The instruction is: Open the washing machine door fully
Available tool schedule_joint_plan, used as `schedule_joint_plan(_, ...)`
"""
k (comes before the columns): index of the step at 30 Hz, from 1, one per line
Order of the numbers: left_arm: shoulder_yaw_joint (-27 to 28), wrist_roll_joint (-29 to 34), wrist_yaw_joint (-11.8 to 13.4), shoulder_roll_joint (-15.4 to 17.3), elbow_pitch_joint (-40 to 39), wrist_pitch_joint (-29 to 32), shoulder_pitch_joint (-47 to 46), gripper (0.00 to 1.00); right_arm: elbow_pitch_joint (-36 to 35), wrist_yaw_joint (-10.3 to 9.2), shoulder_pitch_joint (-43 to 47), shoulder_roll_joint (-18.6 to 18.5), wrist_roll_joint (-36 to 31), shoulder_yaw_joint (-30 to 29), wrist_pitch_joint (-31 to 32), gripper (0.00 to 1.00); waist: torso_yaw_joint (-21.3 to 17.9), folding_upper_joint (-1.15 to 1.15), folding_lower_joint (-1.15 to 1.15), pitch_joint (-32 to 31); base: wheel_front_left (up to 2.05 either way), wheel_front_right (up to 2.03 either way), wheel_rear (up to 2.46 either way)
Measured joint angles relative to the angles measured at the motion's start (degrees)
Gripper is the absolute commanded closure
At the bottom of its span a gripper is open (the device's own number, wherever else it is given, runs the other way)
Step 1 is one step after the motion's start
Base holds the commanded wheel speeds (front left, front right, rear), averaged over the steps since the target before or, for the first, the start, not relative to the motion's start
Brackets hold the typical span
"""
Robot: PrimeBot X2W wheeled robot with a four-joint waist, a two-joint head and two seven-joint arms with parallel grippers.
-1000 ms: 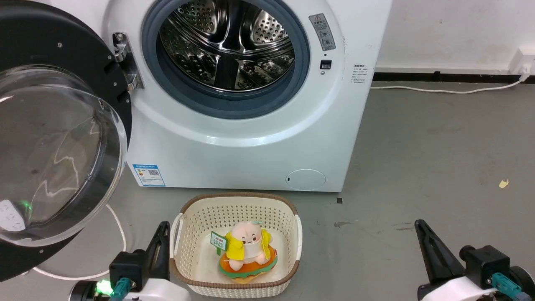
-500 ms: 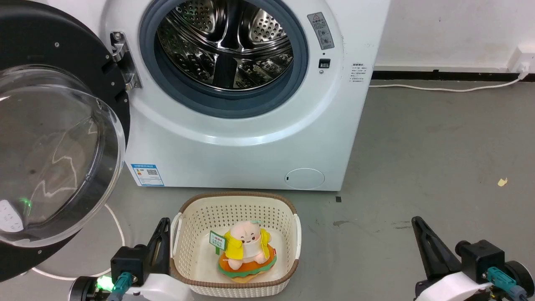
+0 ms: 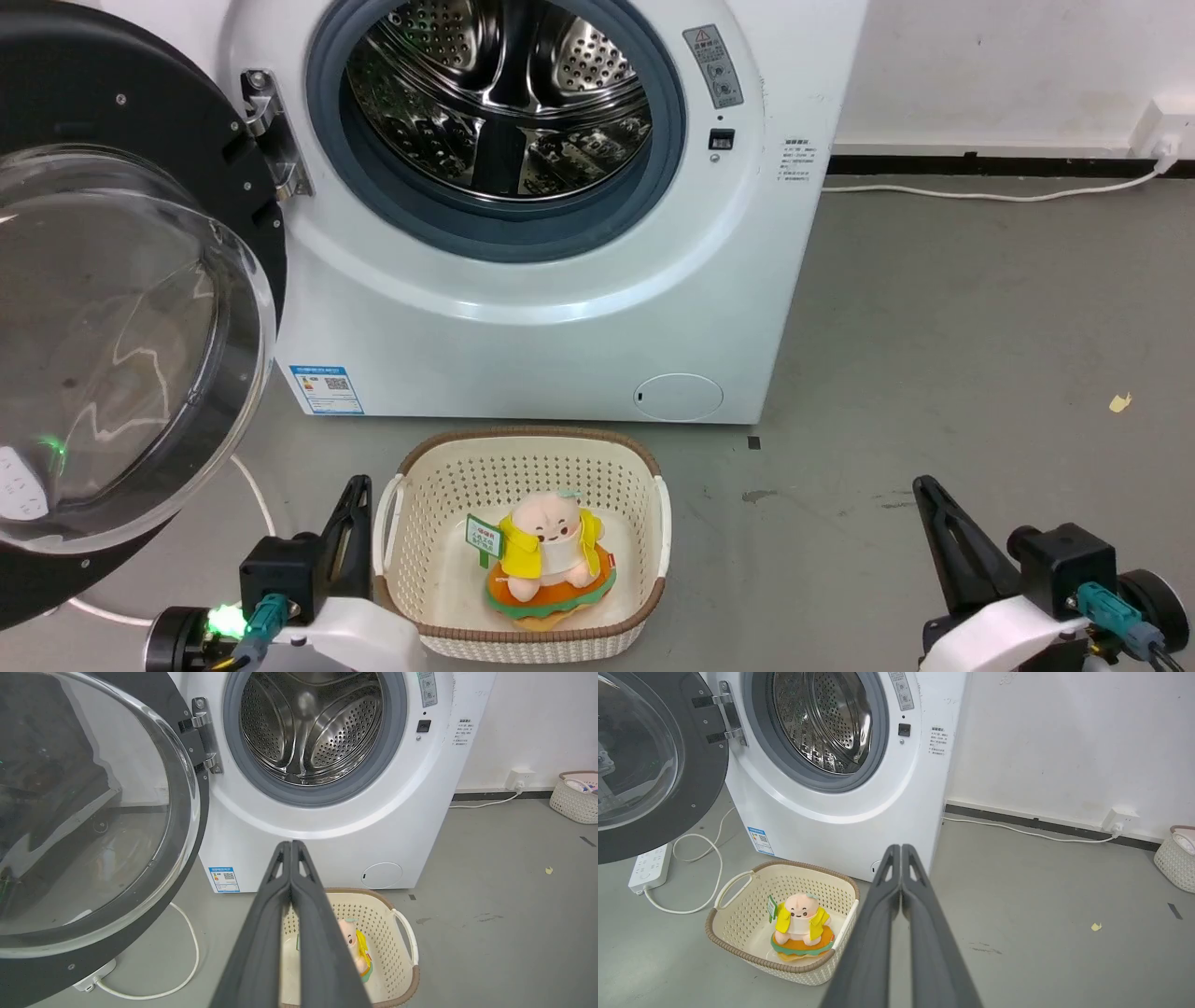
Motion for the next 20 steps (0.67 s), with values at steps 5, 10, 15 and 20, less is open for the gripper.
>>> schedule_joint_plan(5, 0.32, 0.46, -0.29, -0.34, -0.1, 0.55, -0.02, 1.0, 0.01, 0.0, -0.27, 0.0, -0.14, 0.19, 0.46, 1.0, -0.08, 0.0, 0.0, 0.07, 0.0, 0.0, 0.0)
schedule_joint_plan(10, 0.58, 0.91, -0.49, -0.98, -0.21, 1.09, -0.14, 1.0, 0.03, 0.0, -0.96, 0.0, -0.45, 0.34, 1.04, 1.0, -0.17, 0.0, 0.0, 0.14, 0.0, 0.0, 0.0)
schedule_joint_plan(15, 0.99, 1.04, -0.58, -1.1, -0.31, 1.51, -0.26, 1.0, 0.03, 0.0, -1.04, 0.0, -0.57, 0.48, 1.47, 1.0, -0.21, 0.0, 0.0, 0.17, 0.0, 0.0, 0.0)
schedule_joint_plan(20, 1.14, 1.05, -0.58, -1.13, -0.31, 1.51, -0.26, 1.0, 0.03, 0.0, -1.05, 0.0, -0.57, 0.51, 1.47, 1.0, -0.21, 0.0, 0.0, 0.17, 0.0, 0.0, 0.0)
